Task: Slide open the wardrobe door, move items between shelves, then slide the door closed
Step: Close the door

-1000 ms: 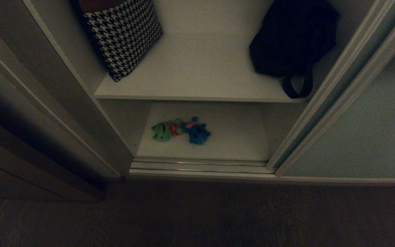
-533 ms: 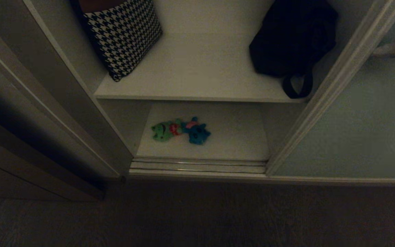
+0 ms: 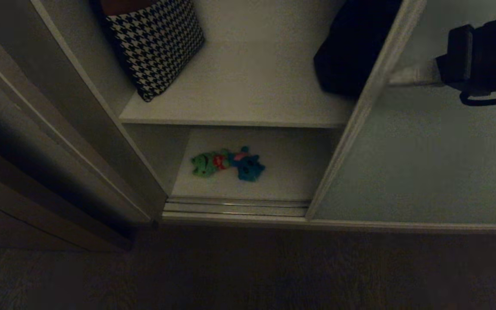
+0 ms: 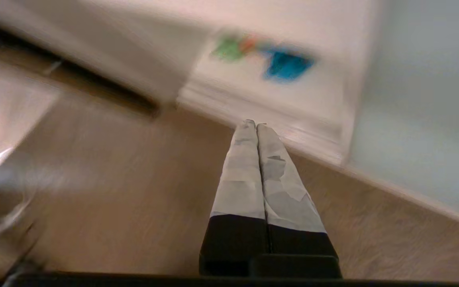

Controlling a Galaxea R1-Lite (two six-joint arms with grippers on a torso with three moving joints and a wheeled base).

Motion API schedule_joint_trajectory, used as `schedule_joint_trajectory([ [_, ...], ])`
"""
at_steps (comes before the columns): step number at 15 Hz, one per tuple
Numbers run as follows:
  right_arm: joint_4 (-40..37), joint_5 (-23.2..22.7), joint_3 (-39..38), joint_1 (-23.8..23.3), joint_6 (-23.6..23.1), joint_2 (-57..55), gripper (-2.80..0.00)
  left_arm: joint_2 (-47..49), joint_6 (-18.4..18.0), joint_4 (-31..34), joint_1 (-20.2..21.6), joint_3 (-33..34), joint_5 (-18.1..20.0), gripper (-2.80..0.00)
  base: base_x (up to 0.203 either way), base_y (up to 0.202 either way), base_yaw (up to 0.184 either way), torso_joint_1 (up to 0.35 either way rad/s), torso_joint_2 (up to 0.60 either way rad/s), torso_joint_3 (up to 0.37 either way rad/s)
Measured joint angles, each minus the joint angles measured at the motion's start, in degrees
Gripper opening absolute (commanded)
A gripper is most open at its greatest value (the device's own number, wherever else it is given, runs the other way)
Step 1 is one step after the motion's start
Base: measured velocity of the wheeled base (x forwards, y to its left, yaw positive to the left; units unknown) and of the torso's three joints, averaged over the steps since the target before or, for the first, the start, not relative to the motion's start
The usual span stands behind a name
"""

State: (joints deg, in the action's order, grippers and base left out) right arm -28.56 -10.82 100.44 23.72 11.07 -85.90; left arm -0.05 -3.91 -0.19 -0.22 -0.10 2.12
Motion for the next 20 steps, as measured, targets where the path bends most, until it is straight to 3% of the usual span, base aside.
schedule_joint_trajectory([
  [3,-0.2,0.8,-4.8,8.5,-0.4,5.8,-2.8,0.0,0.0,0.2,-0.1,0.0,-0.1,-2.8,0.0,0.0,0.0,0.0,0.0,0.0],
  [7,-0.8,1.5,-9.0,9.7,-0.4,13.9,-2.8,0.0,0.0,0.2,-0.2,0.0,0.0,-2.8,0.0,0.0,0.0,0.0,0.0,0.0],
  [11,-1.2,5.6,-11.3,-1.0,-0.5,19.7,-2.8,0.0,0.0,0.2,-0.1,0.0,0.0,-2.8,0.0,0.0,0.0,0.0,0.0,0.0],
  [15,-0.9,6.6,-15.9,-13.4,-0.5,24.9,-2.8,0.1,0.0,0.1,-0.1,0.0,0.0,-2.8,0.0,0.0,0.0,0.0,0.0,0.0],
  [20,0.1,9.7,-21.4,-36.7,-0.2,27.3,-2.8,0.1,0.0,0.1,-0.1,0.0,0.0,-2.8,0.0,0.0,0.0,0.0,0.0,0.0],
])
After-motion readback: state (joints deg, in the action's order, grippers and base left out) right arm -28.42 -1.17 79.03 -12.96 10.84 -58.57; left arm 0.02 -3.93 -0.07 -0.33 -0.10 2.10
